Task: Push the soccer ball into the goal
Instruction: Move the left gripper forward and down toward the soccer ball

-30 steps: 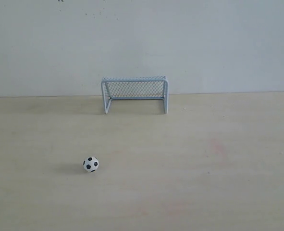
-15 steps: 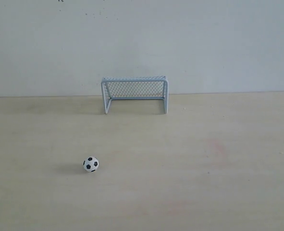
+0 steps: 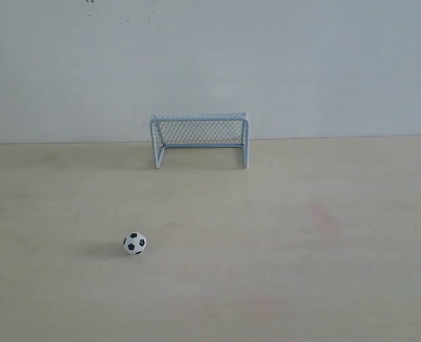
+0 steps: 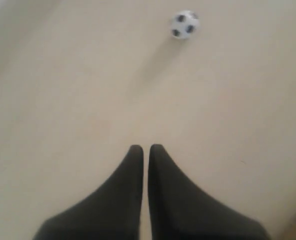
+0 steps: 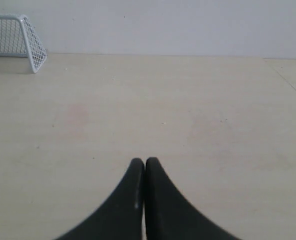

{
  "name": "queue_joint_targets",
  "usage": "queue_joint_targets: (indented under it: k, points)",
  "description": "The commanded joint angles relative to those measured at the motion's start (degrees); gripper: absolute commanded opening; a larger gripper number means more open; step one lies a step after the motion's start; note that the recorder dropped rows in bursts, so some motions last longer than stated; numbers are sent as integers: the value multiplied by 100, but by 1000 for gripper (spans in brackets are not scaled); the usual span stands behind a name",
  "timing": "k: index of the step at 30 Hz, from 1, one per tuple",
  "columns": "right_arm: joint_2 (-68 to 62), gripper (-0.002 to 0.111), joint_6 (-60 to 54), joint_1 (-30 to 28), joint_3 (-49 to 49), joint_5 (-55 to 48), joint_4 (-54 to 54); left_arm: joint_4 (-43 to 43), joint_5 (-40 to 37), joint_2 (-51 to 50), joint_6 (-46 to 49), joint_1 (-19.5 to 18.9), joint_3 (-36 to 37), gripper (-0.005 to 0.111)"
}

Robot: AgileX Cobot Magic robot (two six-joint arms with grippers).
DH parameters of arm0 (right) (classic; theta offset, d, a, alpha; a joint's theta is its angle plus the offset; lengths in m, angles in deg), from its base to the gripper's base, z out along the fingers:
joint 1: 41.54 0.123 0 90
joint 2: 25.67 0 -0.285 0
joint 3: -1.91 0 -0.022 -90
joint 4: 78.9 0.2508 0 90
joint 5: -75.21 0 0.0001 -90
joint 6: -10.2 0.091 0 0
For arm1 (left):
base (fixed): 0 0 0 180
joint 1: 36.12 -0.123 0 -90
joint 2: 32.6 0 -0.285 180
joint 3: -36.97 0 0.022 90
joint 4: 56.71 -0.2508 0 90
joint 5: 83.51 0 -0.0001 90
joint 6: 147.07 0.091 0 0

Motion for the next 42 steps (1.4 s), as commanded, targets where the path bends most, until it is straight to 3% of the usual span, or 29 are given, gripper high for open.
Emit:
queue_joint_targets:
  k: [1,5,11,22,25,31,36,38,42]
  points:
    - [30,0,-34,0,2,25,-32,1278,-931,-159,1855,4,-69,4]
    - [30,0,-34,0,2,25,-32,2010,-1314,-367,2793,4,-69,4]
    - [30,0,-34,0,2,25,-32,1839,-988,-989,2873,4,-69,4]
    - [30,0,-34,0,2,25,-32,265,-619,-2276,2873,4,-69,4]
    - [30,0,0,17,2,26,-32,194,-603,-2403,2873,4,-69,4]
    - [30,0,0,119,2,26,-32,810,201,-2416,3020,4,-69,4]
    - [30,0,0,119,2,26,-32,1809,2238,-2419,4158,4,-69,4]
    - [30,0,0,119,2,26,-32,2431,2720,-2419,4386,4,-80,4]
    - [30,0,0,119,2,26,-32,2715,1709,-2551,5042,4,-341,4]
